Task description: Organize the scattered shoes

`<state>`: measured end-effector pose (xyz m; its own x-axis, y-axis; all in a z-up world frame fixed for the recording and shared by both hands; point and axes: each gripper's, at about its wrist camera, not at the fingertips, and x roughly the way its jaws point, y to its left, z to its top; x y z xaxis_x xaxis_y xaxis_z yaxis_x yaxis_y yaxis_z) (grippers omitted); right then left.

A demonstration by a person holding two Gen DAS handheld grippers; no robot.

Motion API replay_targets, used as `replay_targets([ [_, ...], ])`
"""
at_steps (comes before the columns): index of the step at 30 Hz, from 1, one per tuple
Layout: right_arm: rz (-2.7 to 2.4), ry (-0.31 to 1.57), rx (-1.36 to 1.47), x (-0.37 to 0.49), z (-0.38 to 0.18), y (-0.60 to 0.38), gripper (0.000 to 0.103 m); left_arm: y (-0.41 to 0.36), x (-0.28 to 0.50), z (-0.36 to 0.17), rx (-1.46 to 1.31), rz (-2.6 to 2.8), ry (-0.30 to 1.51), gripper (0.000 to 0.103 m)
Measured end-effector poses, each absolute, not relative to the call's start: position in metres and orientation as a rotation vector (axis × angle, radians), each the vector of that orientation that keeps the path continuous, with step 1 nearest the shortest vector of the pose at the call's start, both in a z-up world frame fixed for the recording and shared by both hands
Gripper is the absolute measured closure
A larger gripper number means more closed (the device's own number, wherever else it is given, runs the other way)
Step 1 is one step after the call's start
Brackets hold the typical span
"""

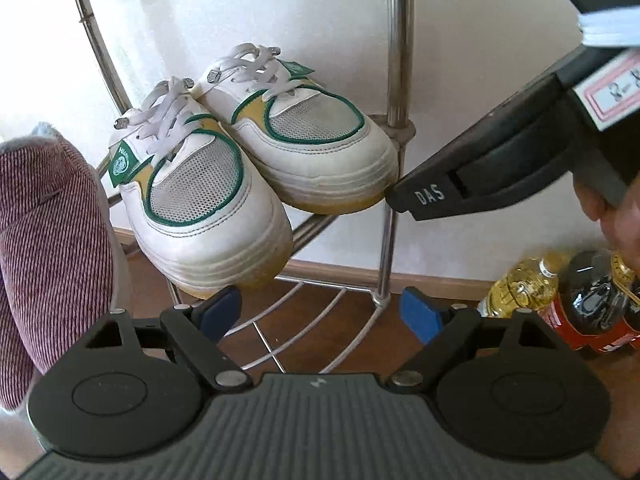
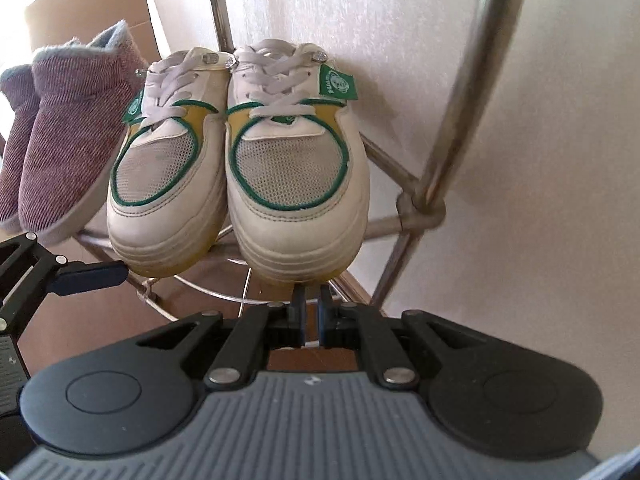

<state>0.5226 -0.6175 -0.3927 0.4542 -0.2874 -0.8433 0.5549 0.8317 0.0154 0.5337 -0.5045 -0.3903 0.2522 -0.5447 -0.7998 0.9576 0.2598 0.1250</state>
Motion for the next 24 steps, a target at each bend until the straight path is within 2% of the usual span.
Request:
replay_targets([
  [7,-0.532,0.96,0.335,0.513,-0.389,-0.611,0.097,-0.491,0.525,-0.395,0.724,-1.163,0.711,0.014],
  [13,-0.579,0.917,0.454,0.468,-0.361,-0.589,0.091,-0.439,0.509,-0.379,0.692,-1.127,0.831,0.014],
  [16,-0.595,0.875,0.515,0.438,-0.34,-0.559,0.083,-0.407,0.504,-0.351,0.655,-1.052,0.921,0.014],
  [19,-0.63,0.817,0.559,0.412,-0.308,-0.519,0.066,-0.373,0.509,-0.298,0.604,-0.924,0.991,0.014],
  [22,-0.672,0.755,0.604,0.395,-0.261,-0.475,0.064,-0.355,0.52,-0.251,0.58,-0.834,1.04,0.014],
  [24,-0.681,0.671,0.641,0.384,-0.217,-0.447,0.055,-0.34,0.523,-0.203,0.536,-0.782,1.022,0.014],
])
